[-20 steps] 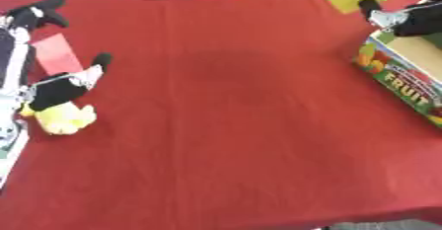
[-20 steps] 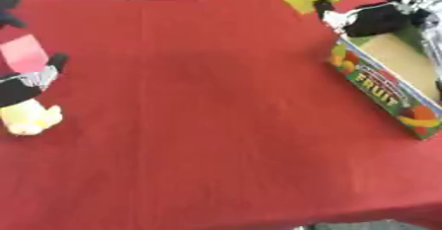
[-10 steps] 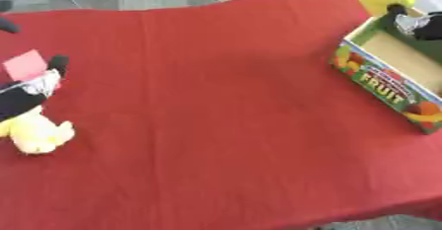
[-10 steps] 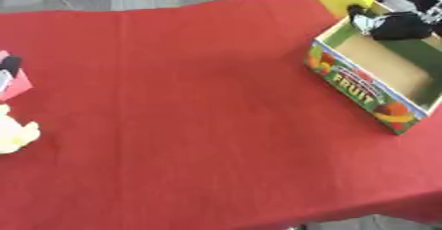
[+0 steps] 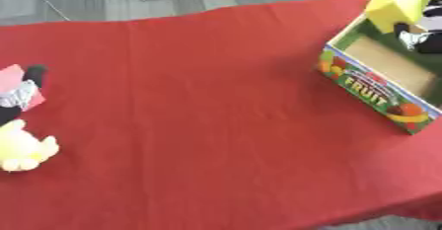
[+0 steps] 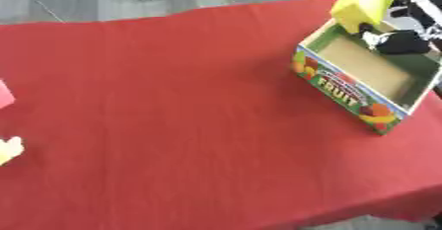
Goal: Pick up the objects with one hand, pass them to the other hand, and then place them into the box on the other side of the table.
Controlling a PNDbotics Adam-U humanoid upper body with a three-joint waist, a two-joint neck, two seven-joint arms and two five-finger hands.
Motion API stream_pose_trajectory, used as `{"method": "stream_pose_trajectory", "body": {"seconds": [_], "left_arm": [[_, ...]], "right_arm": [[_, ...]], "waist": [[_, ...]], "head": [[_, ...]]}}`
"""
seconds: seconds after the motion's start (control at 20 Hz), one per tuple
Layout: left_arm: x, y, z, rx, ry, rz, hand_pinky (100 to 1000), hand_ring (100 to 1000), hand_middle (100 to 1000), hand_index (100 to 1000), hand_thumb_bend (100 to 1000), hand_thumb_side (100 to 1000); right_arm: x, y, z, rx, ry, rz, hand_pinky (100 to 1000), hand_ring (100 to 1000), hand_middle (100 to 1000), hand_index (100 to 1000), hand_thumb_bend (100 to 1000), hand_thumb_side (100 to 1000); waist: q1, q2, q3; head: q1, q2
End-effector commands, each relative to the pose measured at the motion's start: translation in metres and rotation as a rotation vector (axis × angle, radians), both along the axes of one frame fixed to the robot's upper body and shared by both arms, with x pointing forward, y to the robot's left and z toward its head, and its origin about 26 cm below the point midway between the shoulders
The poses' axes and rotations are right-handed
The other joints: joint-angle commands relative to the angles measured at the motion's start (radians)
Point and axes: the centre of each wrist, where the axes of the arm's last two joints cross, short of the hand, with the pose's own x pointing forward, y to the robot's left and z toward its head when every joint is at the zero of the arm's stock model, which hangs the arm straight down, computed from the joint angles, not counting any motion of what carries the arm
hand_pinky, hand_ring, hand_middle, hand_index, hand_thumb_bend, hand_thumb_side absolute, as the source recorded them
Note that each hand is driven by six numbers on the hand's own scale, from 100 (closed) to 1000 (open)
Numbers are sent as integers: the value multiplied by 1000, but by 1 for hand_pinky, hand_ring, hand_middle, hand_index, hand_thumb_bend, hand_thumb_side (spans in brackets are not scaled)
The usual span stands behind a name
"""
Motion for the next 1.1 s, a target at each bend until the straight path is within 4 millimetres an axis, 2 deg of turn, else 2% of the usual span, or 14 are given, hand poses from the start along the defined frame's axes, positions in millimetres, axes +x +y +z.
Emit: {"method": "stream_pose_trajectory", "body": {"seconds": [0.05,0.25,0.45,0.55,0.6,0.65,0.7,0.8,0.9,1.1], "left_arm": [[-3,6,11,19,-37,13,767,718,578,854,472,347],[-3,7,11,17,-39,16,770,719,578,854,472,348],[-3,7,10,17,-38,20,771,719,578,854,473,349],[-3,8,10,17,-36,23,771,719,578,854,469,352],[-3,8,10,17,-36,24,770,719,578,854,467,352],[-3,8,9,17,-36,25,770,719,578,854,466,352],[-3,8,9,17,-37,26,770,719,578,854,466,352],[-3,8,9,17,-38,29,770,720,578,854,473,354],[-3,8,9,16,-38,31,771,720,578,854,478,357],[-3,8,9,17,-36,33,771,720,578,854,479,357]], "right_arm": [[-5,-17,16,-60,-30,-64,854,870,475,532,100,100],[-3,-27,8,-91,-19,-122,848,866,479,535,100,122],[0,-36,1,-119,-5,-176,852,887,527,590,100,150],[1,-39,-3,-135,11,-180,868,930,607,666,100,176],[1,-39,-5,-146,22,-177,889,978,707,761,110,195],[1,-40,-6,-157,33,-171,893,986,722,776,112,197],[1,-41,-7,-168,45,-164,927,1000,811,869,125,224],[1,-42,-9,-188,66,-153,958,1000,868,929,175,228],[1,-43,-9,-210,82,-138,981,1000,892,960,221,220],[1,-44,-9,-228,85,-121,990,1000,896,972,229,252]], "waist": [[-1,-16,1],[-1,-15,2],[0,-14,4],[0,-14,5],[-1,-14,6],[-1,-14,7],[-1,-14,7],[-1,-14,8],[-1,-15,10],[-1,-15,11]], "head": [[-2,-15],[-2,-16],[-1,-14],[-1,-12],[1,-11],[2,-10],[3,-9],[4,-7],[6,-5],[10,-1]]}}
